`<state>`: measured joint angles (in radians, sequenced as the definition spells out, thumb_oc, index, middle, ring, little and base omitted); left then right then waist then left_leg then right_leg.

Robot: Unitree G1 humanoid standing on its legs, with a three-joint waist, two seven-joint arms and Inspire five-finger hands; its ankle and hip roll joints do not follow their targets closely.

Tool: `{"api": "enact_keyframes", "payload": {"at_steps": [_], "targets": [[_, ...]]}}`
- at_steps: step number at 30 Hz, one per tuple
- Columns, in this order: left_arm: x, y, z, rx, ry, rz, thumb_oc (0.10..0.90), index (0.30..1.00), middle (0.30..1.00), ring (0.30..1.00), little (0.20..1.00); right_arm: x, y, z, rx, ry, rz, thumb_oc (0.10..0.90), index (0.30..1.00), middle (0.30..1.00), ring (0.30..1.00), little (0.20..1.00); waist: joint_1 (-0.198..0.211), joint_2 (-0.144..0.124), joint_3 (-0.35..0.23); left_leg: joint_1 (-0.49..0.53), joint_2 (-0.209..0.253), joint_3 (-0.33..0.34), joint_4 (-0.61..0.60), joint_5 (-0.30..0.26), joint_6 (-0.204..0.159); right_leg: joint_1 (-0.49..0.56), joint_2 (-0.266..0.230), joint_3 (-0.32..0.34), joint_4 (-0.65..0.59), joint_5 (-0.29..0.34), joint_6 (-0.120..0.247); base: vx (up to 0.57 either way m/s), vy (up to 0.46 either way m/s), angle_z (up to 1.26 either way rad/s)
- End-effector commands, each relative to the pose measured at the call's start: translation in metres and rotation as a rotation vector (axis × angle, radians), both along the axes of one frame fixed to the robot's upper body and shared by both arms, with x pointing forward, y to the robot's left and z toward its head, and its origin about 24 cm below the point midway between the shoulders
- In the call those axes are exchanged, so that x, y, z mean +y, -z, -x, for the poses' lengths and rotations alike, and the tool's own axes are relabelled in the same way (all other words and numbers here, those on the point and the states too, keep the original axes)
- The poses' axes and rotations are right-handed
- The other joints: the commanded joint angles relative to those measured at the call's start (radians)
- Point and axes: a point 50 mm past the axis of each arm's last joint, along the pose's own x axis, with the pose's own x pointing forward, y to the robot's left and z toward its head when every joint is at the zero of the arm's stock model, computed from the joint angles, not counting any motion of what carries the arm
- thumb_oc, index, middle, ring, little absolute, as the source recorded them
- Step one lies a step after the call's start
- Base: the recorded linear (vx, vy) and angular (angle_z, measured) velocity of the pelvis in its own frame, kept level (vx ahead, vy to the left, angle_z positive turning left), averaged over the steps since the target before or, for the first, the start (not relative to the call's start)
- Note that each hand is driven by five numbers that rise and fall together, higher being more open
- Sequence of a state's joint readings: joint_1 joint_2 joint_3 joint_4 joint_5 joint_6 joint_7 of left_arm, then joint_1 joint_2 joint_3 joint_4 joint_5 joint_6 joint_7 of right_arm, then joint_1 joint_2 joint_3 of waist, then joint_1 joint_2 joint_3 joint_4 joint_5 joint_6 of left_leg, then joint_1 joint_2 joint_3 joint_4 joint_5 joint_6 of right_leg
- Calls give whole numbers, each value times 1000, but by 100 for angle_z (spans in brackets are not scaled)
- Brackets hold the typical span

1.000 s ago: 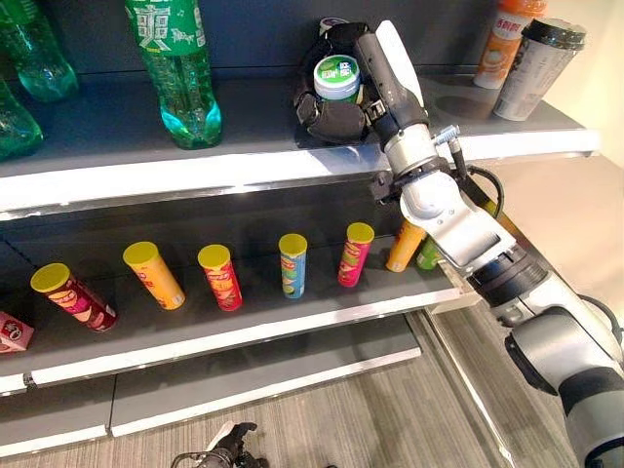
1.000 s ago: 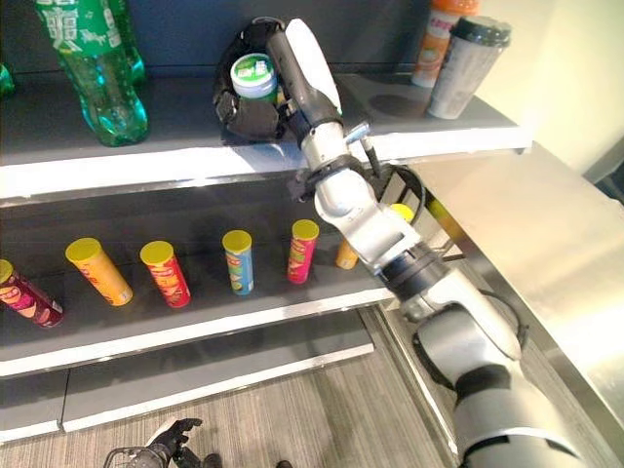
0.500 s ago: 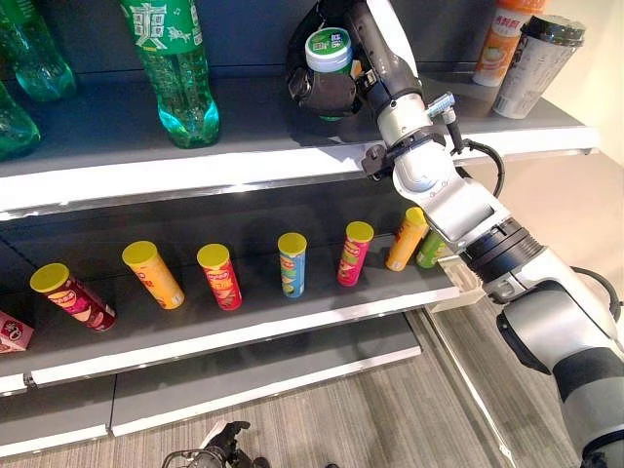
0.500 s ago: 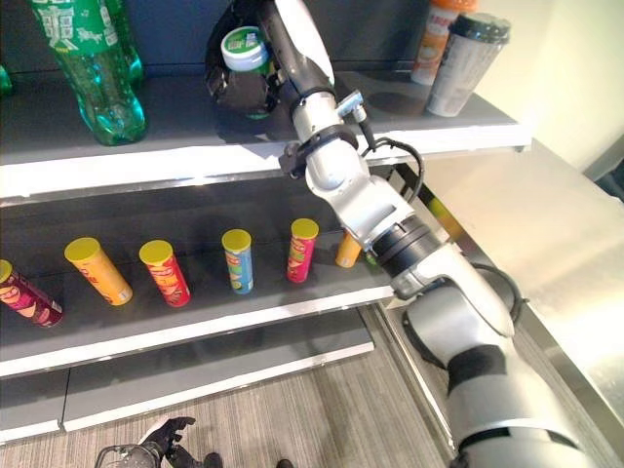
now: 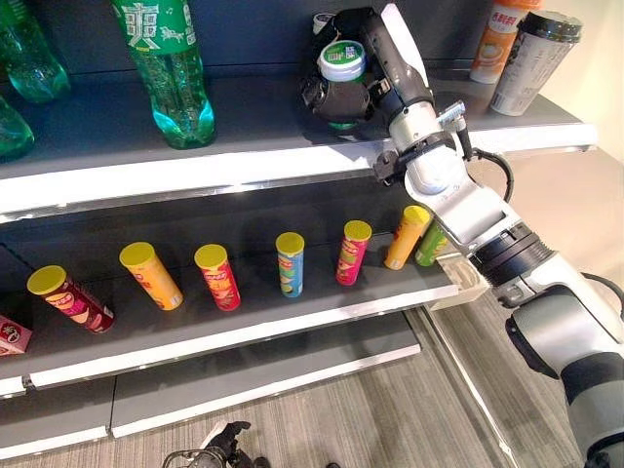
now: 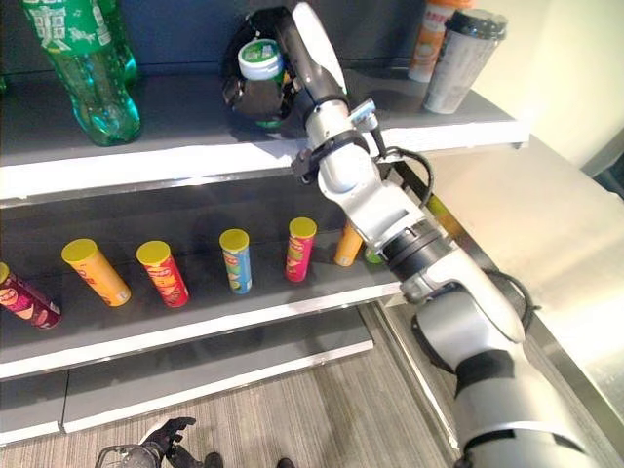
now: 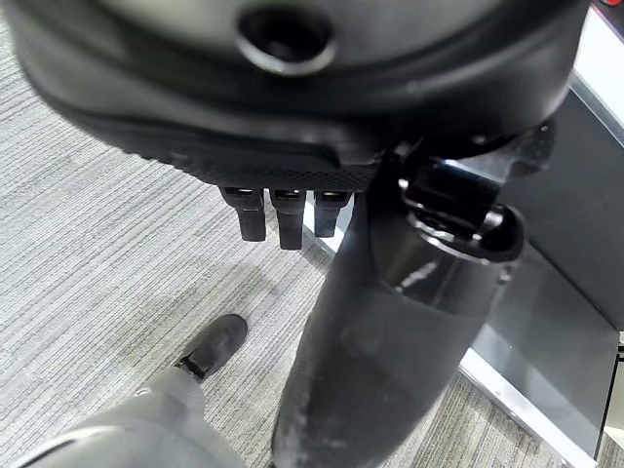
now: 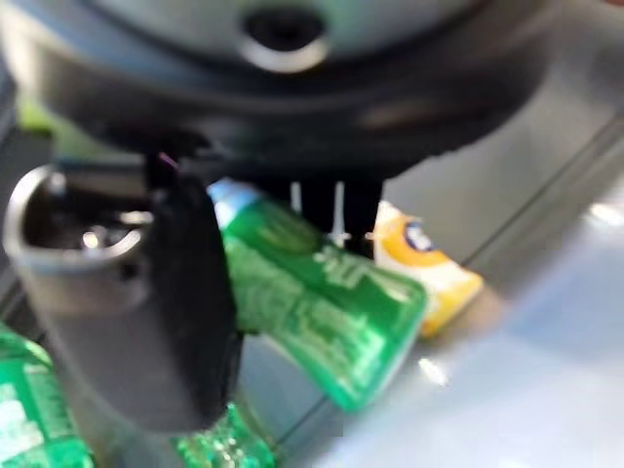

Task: Put the goods on the table back onto the shelves and tidy them up.

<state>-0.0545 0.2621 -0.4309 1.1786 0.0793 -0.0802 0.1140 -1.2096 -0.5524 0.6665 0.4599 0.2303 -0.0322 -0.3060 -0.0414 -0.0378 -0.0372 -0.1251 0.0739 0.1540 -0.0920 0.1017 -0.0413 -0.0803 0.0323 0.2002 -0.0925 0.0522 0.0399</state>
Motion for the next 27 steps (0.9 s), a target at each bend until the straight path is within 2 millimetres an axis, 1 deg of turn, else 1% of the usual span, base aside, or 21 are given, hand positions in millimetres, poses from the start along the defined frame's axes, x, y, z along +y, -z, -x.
{"api": "enact_keyframes", "payload": {"at_steps": [1, 3, 4, 5, 6, 10, 11, 12, 13, 14, 22, 27], "targets": [[11, -6, -19, -19, 33, -49, 800, 900, 900, 900, 900, -31, -57, 8, -162, 45, -138, 400, 300, 300, 300, 300, 37, -20, -22, 168, 9, 51, 5, -151, -45, 9, -13, 5, 29, -12, 61, 0, 0, 0], [11, -6, -19, -22, 30, -47, 800, 900, 900, 900, 900, -34, -55, 7, -148, 52, -141, 400, 300, 300, 300, 300, 37, -19, -21, 168, 9, 51, 5, -150, -45, 8, -13, 4, 29, -14, 61, 0, 0, 0], [12, -7, -19, -22, 24, -47, 800, 900, 900, 900, 900, -38, -48, 3, -125, 72, -141, 400, 300, 300, 300, 300, 38, -16, -19, 168, 7, 51, 5, -151, -45, 8, -14, 3, 29, -14, 61, 0, 0, 0], [12, -7, -19, -22, 24, -47, 800, 900, 900, 900, 900, -38, -48, 3, -125, 72, -141, 400, 300, 300, 300, 300, 38, -16, -19, 168, 7, 51, 5, -151, -45, 9, -14, 3, 29, -14, 61, 0, 0, 0], [13, -7, -18, -21, 16, -48, 800, 900, 900, 900, 900, -44, -43, 1, -107, 93, -150, 400, 300, 300, 300, 300, 41, -13, -16, 168, 6, 50, 5, -151, -44, 8, -14, 4, 29, -13, 61, 0, 0, 0], [15, -6, -16, -16, 7, -47, 800, 900, 900, 900, 900, -48, -43, 2, -107, 97, -162, 400, 300, 300, 300, 300, 41, -10, -14, 167, 5, 49, 5, -150, -44, 6, -14, 4, 31, -14, 62, 0, 0, 0], [15, -6, -15, -15, 4, -47, 800, 900, 900, 900, 900, -48, -42, 2, -109, 97, -161, 455, 382, 382, 382, 382, 40, -10, -14, 167, 5, 50, 5, -150, -44, 5, -14, 5, 31, -14, 62, 0, 0, 0], [15, -6, -16, -16, 4, -47, 800, 900, 900, 900, 900, -50, -42, 2, -112, 108, -163, 595, 592, 592, 592, 592, 40, -9, -13, 167, 5, 50, 5, -150, -44, 5, -14, 5, 31, -14, 62, 0, 0, 0], [15, -6, -16, -16, 4, -47, 800, 900, 900, 900, 900, -50, -42, 2, -112, 108, -163, 709, 764, 764, 764, 764, 40, -9, -13, 167, 5, 50, 5, -150, -44, 5, -14, 5, 31, -14, 62, 0, 0, 0], [15, -6, -17, -17, 5, -46, 800, 900, 900, 900, 900, -50, -42, 2, -116, 111, -167, 800, 900, 900, 900, 900, 39, -8, -12, 167, 5, 50, 5, -150, -43, 5, -14, 5, 32, -14, 62, 0, 0, 0], [16, -7, -17, -19, 12, -55, 800, 900, 900, 900, 900, -55, -42, 10, -163, 120, -186, 800, 900, 900, 900, 900, 39, -3, -11, 171, 6, 52, 5, -152, -41, 7, -14, 7, 35, -16, 62, 0, 0, 0], [15, -7, -17, -20, 13, -54, 800, 900, 900, 900, 900, -59, -49, 18, -216, 126, -191, 800, 900, 900, 900, 900, 37, 0, -12, 172, 7, 54, 5, -153, -40, 7, -13, 9, 36, -17, 62, 0, 0, 0]]}}
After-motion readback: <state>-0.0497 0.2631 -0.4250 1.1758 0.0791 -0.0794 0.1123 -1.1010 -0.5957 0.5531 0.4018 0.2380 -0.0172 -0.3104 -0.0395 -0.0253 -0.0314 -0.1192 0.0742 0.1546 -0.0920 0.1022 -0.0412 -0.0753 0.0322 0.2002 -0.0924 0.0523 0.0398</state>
